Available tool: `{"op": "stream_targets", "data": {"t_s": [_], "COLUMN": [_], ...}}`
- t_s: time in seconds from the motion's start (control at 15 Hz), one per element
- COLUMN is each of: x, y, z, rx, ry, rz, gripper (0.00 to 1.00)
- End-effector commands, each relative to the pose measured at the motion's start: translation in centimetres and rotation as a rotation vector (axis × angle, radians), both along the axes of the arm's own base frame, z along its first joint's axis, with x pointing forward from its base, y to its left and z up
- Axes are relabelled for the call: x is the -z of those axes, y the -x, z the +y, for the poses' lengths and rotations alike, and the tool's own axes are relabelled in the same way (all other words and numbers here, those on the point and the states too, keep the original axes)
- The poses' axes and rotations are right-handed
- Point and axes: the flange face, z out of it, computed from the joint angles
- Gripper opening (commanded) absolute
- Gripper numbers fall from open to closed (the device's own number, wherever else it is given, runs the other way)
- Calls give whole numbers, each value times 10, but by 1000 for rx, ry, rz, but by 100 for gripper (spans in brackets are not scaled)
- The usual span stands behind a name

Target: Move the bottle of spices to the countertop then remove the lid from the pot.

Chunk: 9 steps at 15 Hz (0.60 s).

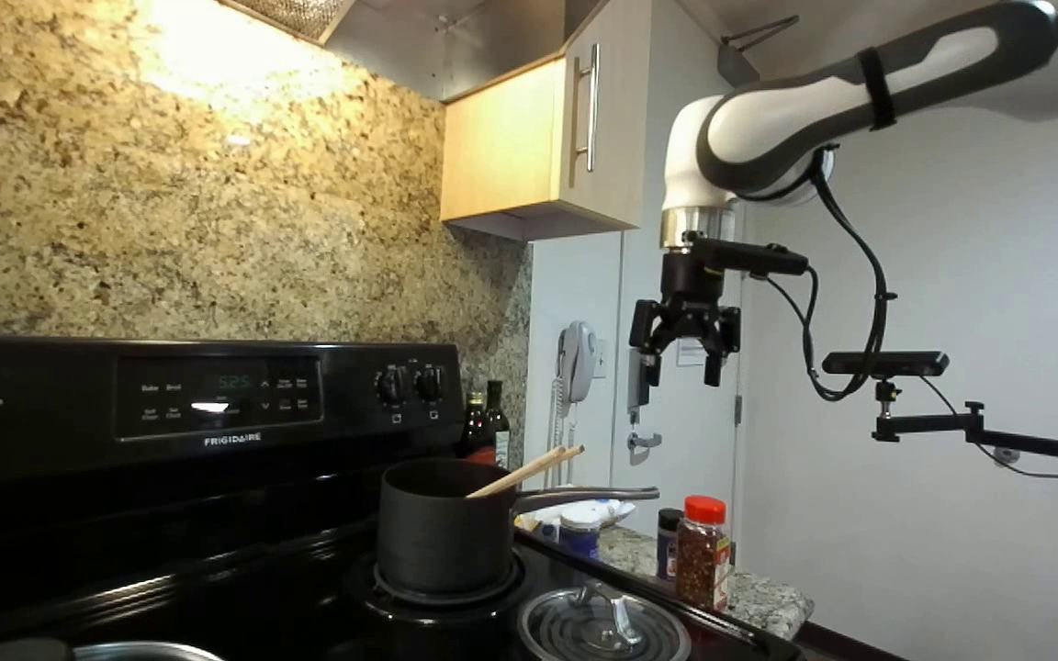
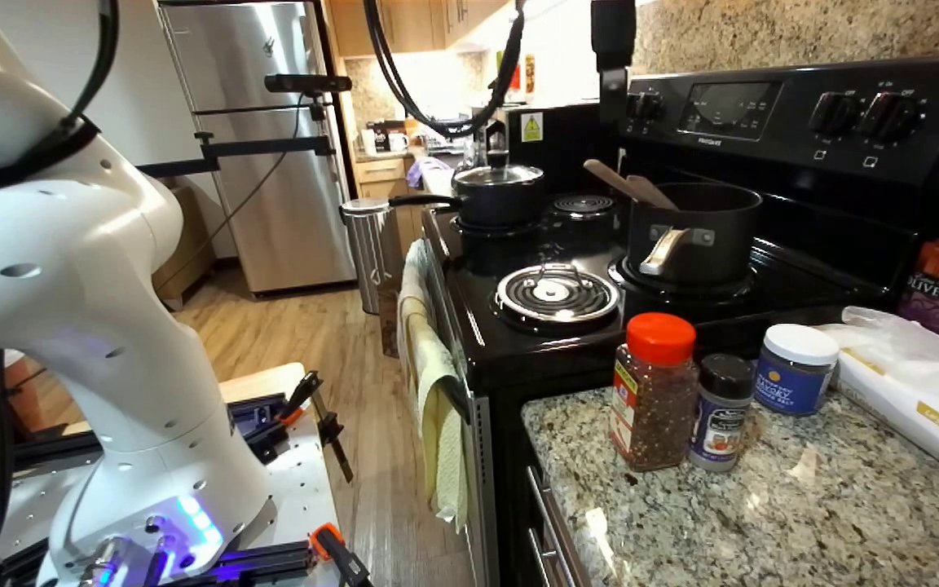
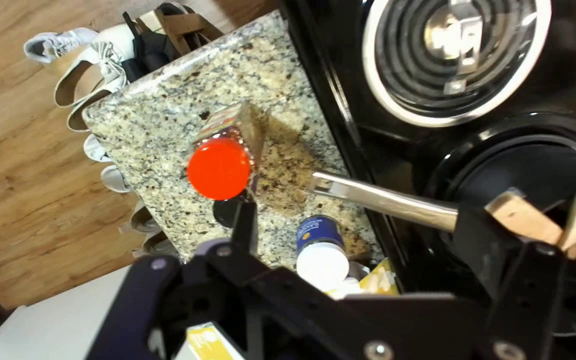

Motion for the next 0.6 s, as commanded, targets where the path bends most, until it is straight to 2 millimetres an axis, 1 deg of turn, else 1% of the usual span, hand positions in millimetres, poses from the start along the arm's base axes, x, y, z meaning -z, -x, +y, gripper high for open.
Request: {"op": "stream_targets", "data": {"t_s": [0.0,0.13,0.27,0.4,0.53], "x": [-26,-37,-46,-48,-47], "y": [-24,-37,-48,-61,-74], "z": [85,133,177,216,247], "rx": [-19,-63,-94,-128,-167], "ry": [29,44,60,86,108], "rz": [-7,-12,-19,-14,-4], "gripper": [100,100,100,100,100]}}
